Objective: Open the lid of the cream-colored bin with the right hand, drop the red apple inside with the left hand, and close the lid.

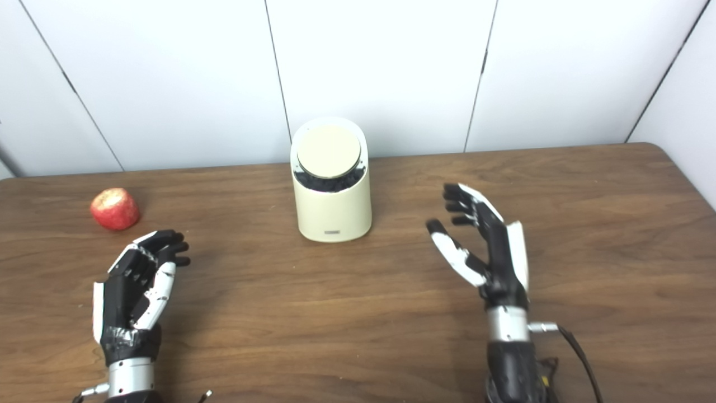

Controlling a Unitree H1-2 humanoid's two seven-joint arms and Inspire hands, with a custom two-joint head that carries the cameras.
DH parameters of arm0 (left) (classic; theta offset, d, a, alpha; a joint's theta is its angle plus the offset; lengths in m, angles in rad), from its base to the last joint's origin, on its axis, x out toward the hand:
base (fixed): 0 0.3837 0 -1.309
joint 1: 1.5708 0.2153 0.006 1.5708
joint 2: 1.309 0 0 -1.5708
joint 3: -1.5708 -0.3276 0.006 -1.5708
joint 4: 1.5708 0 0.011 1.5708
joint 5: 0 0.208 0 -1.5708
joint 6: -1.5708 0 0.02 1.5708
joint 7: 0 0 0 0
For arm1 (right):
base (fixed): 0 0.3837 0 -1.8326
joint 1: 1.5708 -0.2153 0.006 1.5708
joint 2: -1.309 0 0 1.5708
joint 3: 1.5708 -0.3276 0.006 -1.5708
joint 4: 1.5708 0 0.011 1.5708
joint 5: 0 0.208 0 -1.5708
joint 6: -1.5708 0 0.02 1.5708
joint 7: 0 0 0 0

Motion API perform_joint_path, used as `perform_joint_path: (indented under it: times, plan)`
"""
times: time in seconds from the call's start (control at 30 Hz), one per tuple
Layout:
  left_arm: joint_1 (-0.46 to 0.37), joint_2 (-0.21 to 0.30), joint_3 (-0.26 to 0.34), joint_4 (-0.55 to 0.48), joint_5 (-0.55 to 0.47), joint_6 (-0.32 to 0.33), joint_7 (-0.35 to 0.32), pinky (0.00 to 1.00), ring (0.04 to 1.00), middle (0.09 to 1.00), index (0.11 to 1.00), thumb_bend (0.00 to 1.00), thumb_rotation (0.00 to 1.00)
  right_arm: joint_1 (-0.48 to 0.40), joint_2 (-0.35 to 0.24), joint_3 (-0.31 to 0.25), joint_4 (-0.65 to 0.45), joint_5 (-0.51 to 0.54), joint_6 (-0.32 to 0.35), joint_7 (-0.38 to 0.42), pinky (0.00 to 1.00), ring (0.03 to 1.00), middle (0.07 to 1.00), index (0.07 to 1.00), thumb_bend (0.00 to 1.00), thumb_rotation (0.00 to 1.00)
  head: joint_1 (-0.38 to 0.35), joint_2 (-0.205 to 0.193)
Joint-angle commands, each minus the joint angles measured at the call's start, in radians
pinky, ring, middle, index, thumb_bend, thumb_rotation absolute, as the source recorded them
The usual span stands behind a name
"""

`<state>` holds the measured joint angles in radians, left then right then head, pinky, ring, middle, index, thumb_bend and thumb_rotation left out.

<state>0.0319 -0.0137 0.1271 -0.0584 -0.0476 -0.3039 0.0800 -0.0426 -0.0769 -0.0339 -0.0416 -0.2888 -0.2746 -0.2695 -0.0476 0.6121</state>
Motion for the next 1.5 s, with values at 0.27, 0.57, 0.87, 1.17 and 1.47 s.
perform_joint_path:
  times: [0.27,0.57,0.87,1.17,1.47]
  plan:
    - [-0.013,0.004,-0.003,0.034,0.002,-0.042,-0.002,0.59,0.660,0.673,0.650,0.31,0.24,0.047,0.009,-0.025,0.029,0.067,-0.194,-0.039,0.62,0.699,0.715,0.701,0.28,0.43,0.016,-0.002]
    - [-0.017,0.003,0.007,0.035,0.027,-0.066,0.018,0.59,0.652,0.667,0.647,0.31,0.27,0.032,0.017,-0.017,0.058,0.092,-0.195,-0.046,0.62,0.691,0.708,0.688,0.28,0.35,0.026,-0.006]
    - [-0.077,0.009,0.127,-0.056,0.234,-0.136,0.189,0.61,0.696,0.725,0.728,0.62,0.29,0.021,0.027,-0.027,0.073,0.077,-0.193,-0.050,0.62,0.691,0.710,0.688,0.28,0.37,0.048,-0.019]
    - [-0.274,0.195,0.209,-0.095,0.484,0.139,0.224,0.99,0.997,0.996,0.986,0.97,0.49,0.003,0.010,-0.019,0.106,0.079,-0.194,-0.060,0.61,0.685,0.709,0.687,0.26,0.35,0.085,-0.044]
    - [-0.375,0.270,0.192,-0.022,0.476,0.315,0.206,0.92,1.000,1.000,1.000,1.00,0.46,0.001,0.007,-0.018,0.111,0.084,-0.193,-0.057,0.62,0.692,0.714,0.691,0.27,0.38,0.102,-0.055]
